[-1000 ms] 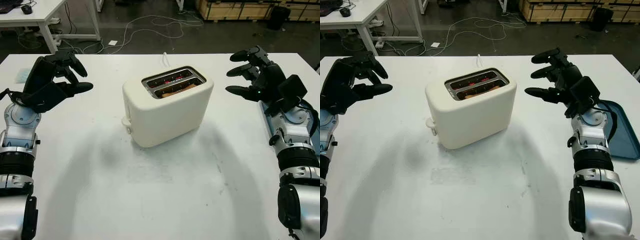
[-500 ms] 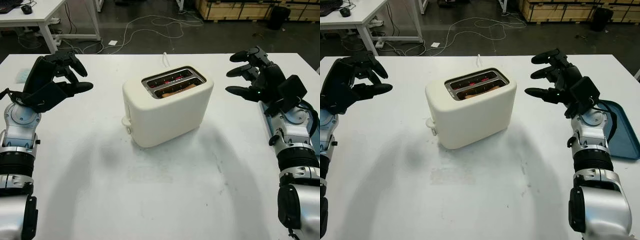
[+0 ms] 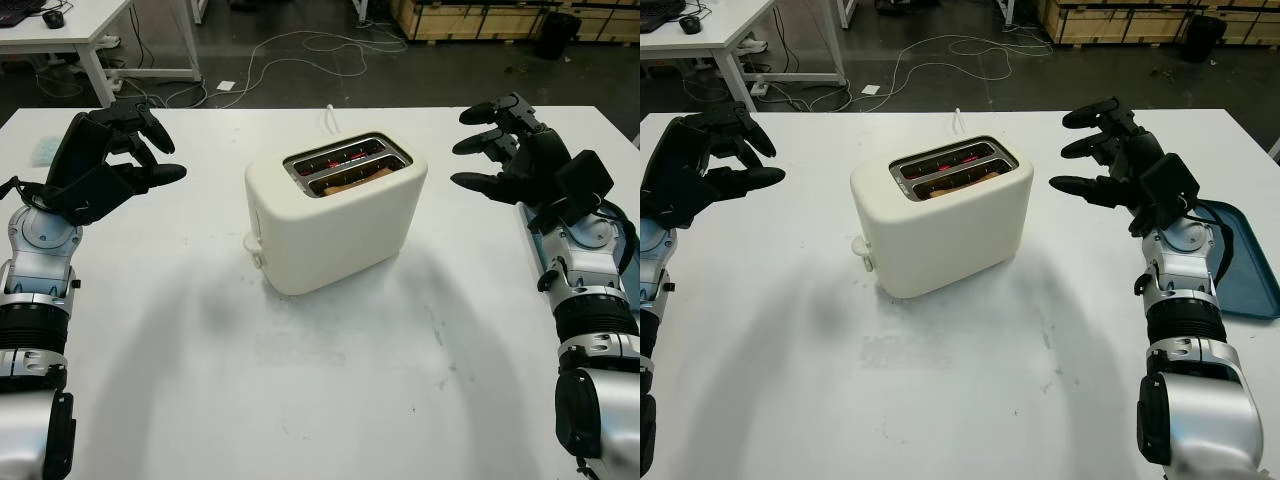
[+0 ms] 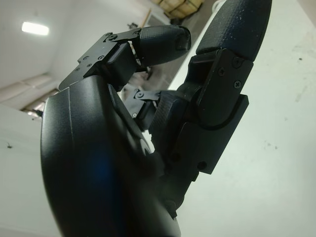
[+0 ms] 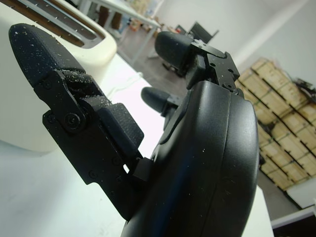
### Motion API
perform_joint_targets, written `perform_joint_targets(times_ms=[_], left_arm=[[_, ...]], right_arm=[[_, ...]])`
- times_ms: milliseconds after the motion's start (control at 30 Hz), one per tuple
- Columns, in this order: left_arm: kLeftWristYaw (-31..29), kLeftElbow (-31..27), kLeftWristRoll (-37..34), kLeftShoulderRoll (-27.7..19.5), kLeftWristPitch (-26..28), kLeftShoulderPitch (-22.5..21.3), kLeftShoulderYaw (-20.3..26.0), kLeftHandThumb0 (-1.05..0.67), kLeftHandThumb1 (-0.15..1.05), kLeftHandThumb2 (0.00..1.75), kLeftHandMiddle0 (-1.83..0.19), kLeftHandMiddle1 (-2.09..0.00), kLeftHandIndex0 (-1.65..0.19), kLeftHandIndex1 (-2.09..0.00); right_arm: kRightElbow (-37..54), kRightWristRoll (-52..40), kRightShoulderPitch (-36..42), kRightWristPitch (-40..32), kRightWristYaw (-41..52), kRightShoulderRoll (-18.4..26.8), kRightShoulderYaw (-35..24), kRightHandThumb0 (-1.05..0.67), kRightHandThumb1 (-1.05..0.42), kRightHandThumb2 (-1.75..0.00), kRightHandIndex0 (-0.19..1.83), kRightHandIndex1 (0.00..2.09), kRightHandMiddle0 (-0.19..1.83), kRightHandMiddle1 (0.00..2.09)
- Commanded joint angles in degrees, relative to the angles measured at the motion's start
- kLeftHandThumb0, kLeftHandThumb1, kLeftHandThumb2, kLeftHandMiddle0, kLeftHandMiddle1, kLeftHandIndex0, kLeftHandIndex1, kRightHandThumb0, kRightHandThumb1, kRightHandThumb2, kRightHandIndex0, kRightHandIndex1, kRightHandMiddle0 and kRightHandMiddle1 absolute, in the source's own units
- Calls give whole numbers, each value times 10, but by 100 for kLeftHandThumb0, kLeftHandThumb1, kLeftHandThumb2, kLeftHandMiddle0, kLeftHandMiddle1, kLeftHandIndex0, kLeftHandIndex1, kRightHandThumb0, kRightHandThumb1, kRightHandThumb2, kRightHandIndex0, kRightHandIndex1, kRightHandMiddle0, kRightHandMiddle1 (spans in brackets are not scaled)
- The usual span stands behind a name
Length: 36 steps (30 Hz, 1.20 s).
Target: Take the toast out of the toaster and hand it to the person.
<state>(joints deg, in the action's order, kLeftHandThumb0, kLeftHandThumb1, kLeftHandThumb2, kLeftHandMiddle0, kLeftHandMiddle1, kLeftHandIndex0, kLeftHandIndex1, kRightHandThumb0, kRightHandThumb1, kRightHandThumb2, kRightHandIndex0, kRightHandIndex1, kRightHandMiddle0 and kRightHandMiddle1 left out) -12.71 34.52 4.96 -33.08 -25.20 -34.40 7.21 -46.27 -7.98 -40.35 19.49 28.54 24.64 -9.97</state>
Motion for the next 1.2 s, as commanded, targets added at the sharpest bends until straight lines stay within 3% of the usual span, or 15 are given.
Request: perform_joint_targets(times_ms=[0, 1167], left_arm=[[5, -4, 2, 2, 1, 2, -2, -105, 84, 1, -69, -153, -62, -153], [0, 6, -1, 3, 0, -4, -2, -105, 85, 0, -71, -150, -64, -150]], right_arm=[[3, -1, -1, 9, -3, 0, -2, -105, -60, 0, 0, 153, 5, 137], [-4, 0, -5, 18, 1, -1, -1, -105, -60, -1, 0, 154, 6, 137]])
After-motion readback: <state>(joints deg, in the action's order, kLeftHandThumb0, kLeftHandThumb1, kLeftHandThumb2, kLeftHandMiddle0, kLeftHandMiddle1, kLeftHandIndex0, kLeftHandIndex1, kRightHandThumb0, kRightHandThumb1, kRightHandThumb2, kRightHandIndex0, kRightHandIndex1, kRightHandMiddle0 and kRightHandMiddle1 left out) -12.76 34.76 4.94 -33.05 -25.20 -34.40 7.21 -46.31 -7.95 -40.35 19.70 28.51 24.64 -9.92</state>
